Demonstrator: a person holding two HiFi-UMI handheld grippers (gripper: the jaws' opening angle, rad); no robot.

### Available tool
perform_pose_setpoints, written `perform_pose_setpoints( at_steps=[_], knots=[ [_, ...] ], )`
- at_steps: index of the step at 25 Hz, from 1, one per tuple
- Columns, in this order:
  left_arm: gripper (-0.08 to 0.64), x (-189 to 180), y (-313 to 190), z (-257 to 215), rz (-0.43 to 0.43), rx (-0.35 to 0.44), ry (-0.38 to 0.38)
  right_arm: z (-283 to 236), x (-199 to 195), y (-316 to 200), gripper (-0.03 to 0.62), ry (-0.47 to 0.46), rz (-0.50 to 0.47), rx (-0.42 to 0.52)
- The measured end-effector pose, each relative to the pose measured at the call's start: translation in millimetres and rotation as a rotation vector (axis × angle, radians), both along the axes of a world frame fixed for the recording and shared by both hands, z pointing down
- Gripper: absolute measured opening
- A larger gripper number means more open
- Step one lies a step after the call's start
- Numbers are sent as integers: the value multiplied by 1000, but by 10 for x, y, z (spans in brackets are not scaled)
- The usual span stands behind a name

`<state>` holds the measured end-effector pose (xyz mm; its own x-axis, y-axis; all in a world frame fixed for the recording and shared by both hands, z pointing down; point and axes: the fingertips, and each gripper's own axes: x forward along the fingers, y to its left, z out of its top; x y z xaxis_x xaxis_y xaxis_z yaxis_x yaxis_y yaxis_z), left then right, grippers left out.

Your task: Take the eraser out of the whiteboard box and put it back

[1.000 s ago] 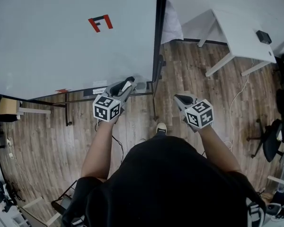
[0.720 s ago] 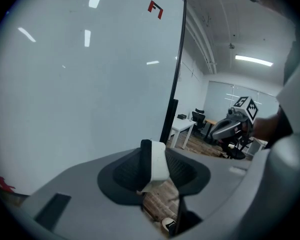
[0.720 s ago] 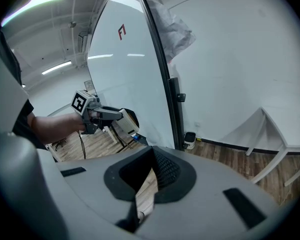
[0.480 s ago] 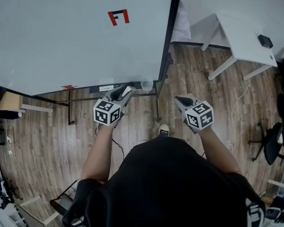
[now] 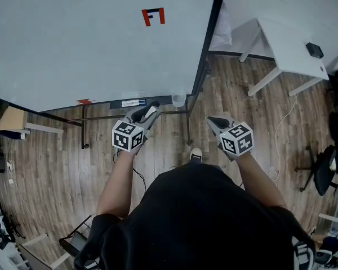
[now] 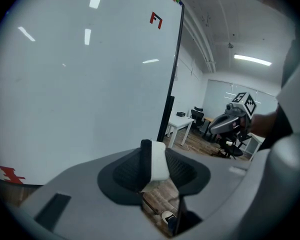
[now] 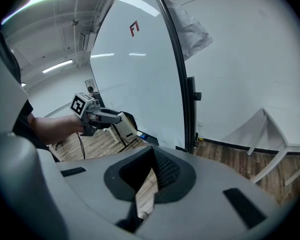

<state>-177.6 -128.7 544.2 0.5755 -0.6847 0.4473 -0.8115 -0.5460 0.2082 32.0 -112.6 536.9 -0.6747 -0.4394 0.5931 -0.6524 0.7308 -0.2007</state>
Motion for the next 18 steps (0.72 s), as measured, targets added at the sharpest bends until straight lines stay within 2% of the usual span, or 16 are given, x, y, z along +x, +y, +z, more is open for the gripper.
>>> perform_pose_setpoints(
  at_steps=[18],
  knots=[
    [155,24,105,-4,26,-2,-11,20,5,134,-3,3,7,-3]
  ],
)
